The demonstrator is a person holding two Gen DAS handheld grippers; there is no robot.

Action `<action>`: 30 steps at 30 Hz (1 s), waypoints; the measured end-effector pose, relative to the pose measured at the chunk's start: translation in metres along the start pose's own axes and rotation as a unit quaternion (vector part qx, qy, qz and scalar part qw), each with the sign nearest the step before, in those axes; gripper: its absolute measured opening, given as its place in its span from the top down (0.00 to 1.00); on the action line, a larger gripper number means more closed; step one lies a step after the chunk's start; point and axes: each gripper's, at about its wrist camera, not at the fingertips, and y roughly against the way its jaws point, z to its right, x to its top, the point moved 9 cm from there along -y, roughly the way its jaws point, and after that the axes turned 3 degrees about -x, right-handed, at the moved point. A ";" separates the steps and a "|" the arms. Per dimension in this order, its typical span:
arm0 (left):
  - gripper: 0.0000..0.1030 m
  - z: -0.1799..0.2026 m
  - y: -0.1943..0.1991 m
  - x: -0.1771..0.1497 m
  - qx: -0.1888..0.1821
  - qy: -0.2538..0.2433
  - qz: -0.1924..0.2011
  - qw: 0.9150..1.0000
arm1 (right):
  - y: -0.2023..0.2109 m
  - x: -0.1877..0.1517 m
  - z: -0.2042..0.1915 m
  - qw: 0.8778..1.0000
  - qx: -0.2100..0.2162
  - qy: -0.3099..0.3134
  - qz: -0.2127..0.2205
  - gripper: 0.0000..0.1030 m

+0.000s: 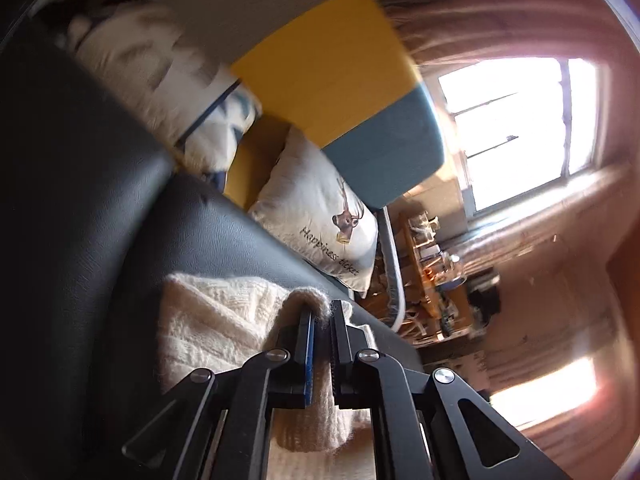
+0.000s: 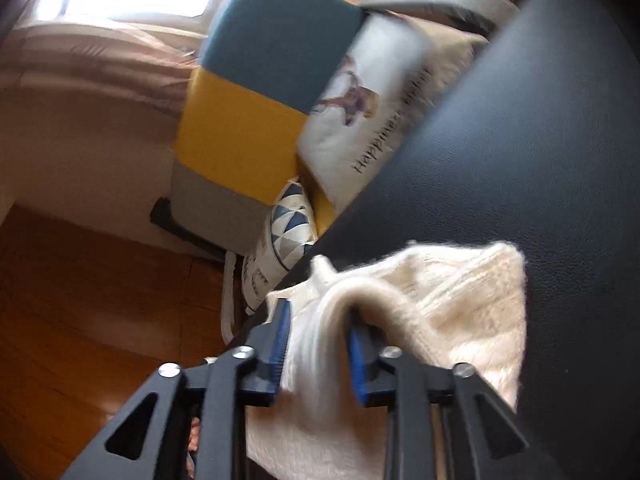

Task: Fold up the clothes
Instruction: 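Open both grippers and release the folded hem onto the sweater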

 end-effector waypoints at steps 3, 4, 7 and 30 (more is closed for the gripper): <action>0.93 -0.015 -0.008 0.004 0.017 0.028 -0.003 0.999 | -0.010 0.003 0.021 0.998 0.020 -0.065 -0.016 0.71; 0.93 -0.018 -0.007 0.004 0.018 0.033 -0.004 0.999 | -0.008 0.003 0.023 0.998 0.015 -0.064 -0.008 0.71; 0.92 -0.023 0.003 0.004 0.021 0.040 0.001 0.999 | 0.006 -0.001 0.016 0.999 0.030 -0.042 0.003 0.69; 0.86 -0.049 0.070 -0.150 0.153 -0.144 -0.091 0.973 | -0.004 -0.164 -0.006 0.933 -0.192 0.276 -0.127 0.72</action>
